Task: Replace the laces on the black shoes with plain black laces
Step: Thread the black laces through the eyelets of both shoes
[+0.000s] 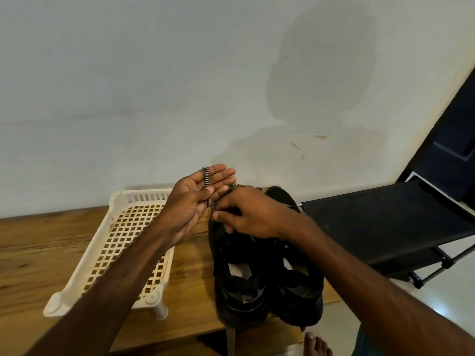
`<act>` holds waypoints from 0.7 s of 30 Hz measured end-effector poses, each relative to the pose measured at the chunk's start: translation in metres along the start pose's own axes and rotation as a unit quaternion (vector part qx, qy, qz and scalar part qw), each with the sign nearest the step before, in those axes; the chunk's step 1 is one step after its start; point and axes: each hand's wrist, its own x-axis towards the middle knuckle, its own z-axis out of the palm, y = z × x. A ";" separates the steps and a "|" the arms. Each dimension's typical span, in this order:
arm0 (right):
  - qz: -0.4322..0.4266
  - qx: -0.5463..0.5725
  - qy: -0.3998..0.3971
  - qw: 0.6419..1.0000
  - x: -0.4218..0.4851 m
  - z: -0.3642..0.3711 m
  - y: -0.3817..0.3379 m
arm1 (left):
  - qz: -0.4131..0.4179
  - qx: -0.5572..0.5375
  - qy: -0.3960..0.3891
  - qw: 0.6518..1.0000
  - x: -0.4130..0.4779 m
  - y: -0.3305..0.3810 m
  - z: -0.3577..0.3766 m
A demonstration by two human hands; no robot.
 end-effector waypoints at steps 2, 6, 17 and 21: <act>-0.009 0.026 0.011 1.000 -0.004 -0.006 -0.004 | -0.035 0.049 0.011 0.998 -0.002 -0.002 0.000; 0.008 0.120 0.063 0.991 -0.011 -0.025 0.002 | -0.092 0.184 0.010 0.979 -0.006 -0.007 0.009; 0.084 0.059 0.106 0.989 -0.005 -0.013 0.030 | -0.108 -0.043 -0.068 0.991 -0.012 -0.005 0.019; 0.046 0.020 0.025 0.998 -0.003 0.003 0.017 | -0.038 -0.118 0.006 0.992 -0.006 -0.004 0.013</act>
